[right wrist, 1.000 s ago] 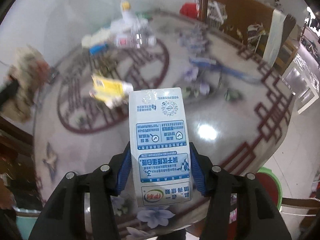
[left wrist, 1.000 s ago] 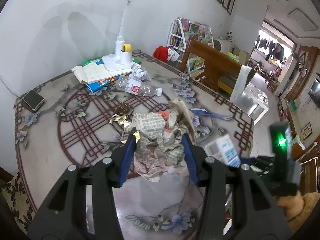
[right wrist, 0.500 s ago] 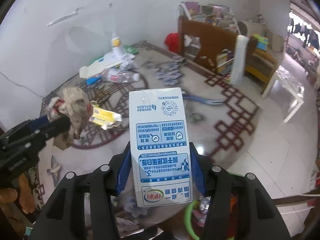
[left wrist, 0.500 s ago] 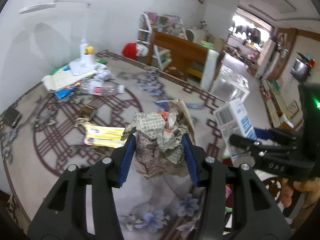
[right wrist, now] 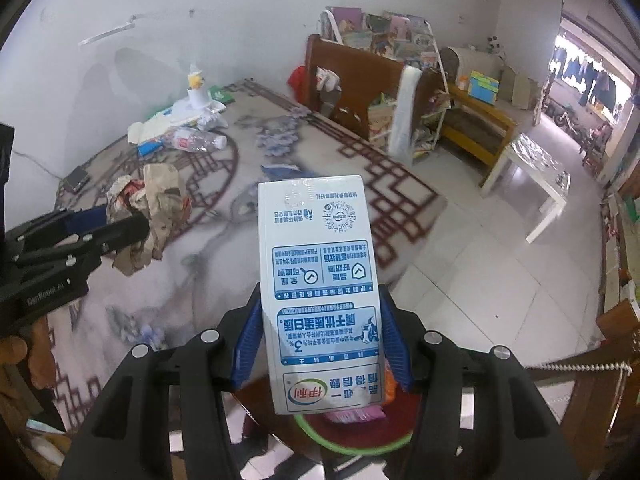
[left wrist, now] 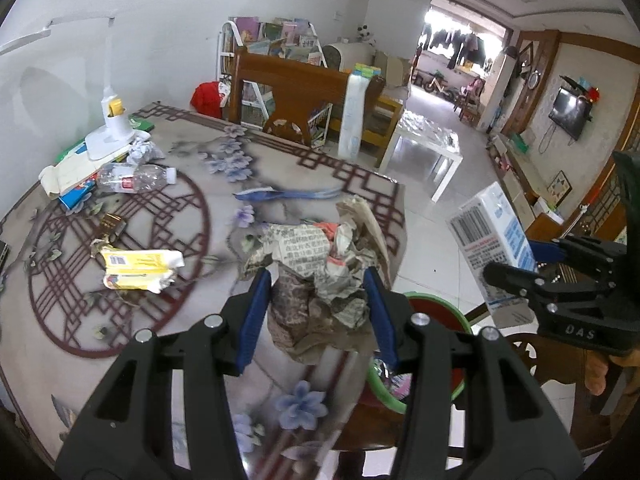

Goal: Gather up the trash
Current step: 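Carry the newspaper and milk carton toward the bin, then open the left tool over the bin to drop the newspaper while the right holds the carton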

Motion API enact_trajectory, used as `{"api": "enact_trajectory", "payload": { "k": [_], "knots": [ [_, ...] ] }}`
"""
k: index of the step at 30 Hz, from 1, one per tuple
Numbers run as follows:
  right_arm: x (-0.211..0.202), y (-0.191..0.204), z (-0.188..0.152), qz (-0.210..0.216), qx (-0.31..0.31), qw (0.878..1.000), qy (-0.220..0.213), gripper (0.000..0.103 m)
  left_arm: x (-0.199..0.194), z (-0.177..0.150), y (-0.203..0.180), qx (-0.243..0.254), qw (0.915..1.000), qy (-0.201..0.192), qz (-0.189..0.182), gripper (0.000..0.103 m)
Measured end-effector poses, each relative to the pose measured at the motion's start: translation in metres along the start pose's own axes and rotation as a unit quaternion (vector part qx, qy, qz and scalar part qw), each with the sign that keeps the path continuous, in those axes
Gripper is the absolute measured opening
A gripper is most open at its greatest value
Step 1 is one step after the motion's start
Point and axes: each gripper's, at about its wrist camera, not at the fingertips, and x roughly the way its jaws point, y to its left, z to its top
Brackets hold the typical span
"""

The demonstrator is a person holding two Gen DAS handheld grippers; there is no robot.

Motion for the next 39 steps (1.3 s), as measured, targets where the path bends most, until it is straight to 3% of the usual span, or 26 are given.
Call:
{"api": "enact_trajectory", "payload": {
  "k": [6, 15, 23, 30, 33, 35, 39],
  "knots": [
    [-0.008, -0.042, -0.030, -0.005, 0.020, 1.000, 0.021, 0.052, 0.015, -0.010, -0.045, 0.002, 0.9995, 0.019, -0.024, 0.046],
    [-0.016, -0.091, -0.058, -0.006, 0.050, 0.998, 0.034, 0.052, 0.035, -0.033, -0.087, 0.005, 0.9985, 0.050, -0.020, 0.046],
    [-0.012, -0.120, -0.077, 0.010, 0.083, 0.996, 0.043, 0.052, 0.051, -0.043, -0.119, 0.017, 0.9982, 0.056, -0.012, 0.046],
    [0.003, -0.140, -0.082, 0.052, 0.129, 0.988, 0.060, 0.052, 0.078, -0.052, -0.140, 0.013, 0.9952, 0.094, -0.020, 0.047],
    [0.006, -0.144, -0.083, 0.059, 0.137, 0.987, 0.063, 0.053, 0.083, -0.052, -0.146, 0.015, 0.9950, 0.096, -0.022, 0.060],
    [0.009, -0.147, -0.083, 0.073, 0.149, 0.984, 0.065, 0.054, 0.084, -0.052, -0.148, 0.015, 0.9954, 0.093, -0.021, 0.078],
    [0.014, -0.159, -0.085, 0.087, 0.182, 0.977, 0.068, 0.059, 0.083, -0.048, -0.148, 0.017, 0.9958, 0.088, -0.021, 0.079]
  ]
}}
